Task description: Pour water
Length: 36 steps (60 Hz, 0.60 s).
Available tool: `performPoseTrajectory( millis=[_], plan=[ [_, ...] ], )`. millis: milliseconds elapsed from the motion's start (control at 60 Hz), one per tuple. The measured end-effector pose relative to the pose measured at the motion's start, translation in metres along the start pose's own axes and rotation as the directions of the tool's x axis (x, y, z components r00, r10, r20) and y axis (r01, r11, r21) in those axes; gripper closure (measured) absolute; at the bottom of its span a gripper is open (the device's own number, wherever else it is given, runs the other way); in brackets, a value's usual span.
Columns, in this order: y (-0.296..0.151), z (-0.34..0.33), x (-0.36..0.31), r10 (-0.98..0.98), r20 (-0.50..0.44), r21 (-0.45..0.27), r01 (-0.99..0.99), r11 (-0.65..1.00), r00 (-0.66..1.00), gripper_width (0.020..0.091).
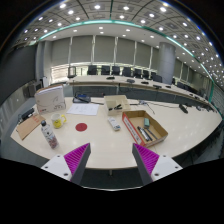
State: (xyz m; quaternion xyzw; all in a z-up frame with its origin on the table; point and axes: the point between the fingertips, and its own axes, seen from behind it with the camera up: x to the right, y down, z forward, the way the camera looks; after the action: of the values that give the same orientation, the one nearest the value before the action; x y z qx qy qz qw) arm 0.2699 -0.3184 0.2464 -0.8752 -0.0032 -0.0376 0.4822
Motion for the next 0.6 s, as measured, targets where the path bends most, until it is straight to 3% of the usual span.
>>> performPoseTrajectory(
  millis=[217, 417, 600],
  plan=[
    [0.016, 0.008, -0.057, -0.013, 0.097, -0.026, 0.015, 1.000, 0.995, 0.0241],
    [0.042, 0.015, -0.151, -0.043, 0.217, -0.015, 0.047, 0.999, 0.975, 0.0239],
    [0.066, 0.046, -0.249, -0.061, 0.270, 0.044, 0.051, 0.998, 0.961, 0.0241]
  ],
)
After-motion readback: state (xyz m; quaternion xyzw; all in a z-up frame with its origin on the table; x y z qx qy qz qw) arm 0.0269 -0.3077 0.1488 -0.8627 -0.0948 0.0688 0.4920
